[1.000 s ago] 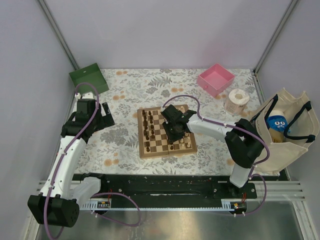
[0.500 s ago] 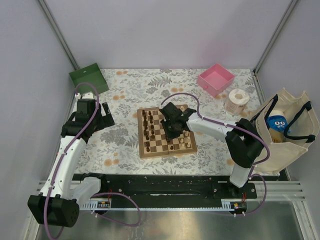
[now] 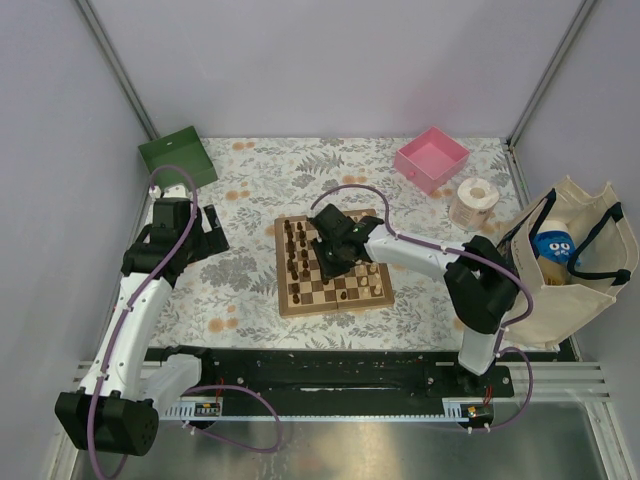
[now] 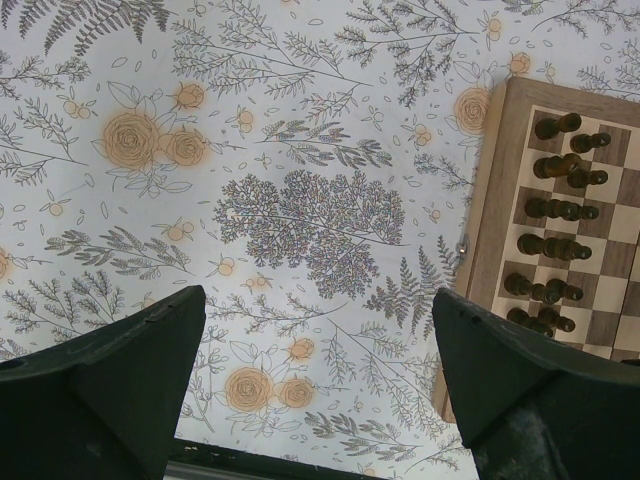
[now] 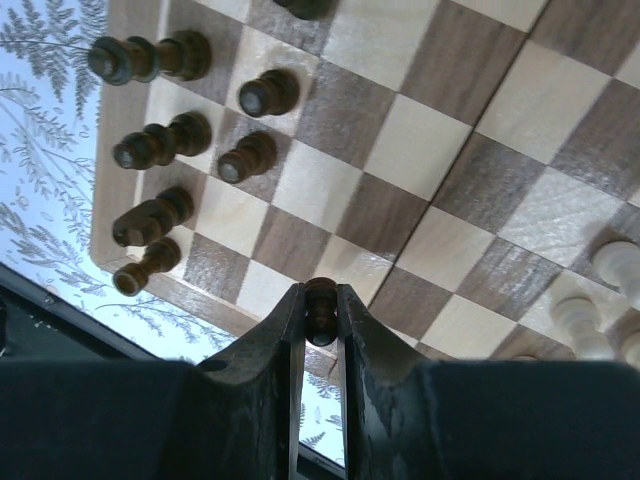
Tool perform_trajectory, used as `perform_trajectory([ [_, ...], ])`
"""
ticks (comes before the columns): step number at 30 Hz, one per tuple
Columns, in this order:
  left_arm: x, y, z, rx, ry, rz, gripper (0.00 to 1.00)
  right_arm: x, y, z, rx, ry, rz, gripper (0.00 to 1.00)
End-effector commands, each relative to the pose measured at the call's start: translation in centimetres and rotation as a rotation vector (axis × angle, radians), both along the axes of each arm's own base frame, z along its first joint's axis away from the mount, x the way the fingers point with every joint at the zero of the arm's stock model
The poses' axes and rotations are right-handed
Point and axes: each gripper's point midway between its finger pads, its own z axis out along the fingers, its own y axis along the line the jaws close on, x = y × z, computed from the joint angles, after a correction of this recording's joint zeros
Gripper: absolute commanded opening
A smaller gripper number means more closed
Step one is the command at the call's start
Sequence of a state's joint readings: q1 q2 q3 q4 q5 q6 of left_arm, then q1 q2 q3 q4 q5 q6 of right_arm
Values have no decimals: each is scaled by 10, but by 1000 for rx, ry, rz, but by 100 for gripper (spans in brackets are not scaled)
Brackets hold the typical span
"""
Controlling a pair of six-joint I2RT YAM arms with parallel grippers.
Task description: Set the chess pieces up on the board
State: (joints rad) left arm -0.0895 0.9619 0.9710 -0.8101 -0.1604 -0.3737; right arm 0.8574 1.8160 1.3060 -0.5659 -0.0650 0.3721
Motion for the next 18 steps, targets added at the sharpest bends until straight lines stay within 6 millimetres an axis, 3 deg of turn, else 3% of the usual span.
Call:
perform_trajectory([
  [1,6,-2,9,-13,-54,-7,99,2,29,17,73,-21,24,20],
  [18,6,-2,10,-14,-57,-7,99,-18,63,10,89,-7,74,21],
])
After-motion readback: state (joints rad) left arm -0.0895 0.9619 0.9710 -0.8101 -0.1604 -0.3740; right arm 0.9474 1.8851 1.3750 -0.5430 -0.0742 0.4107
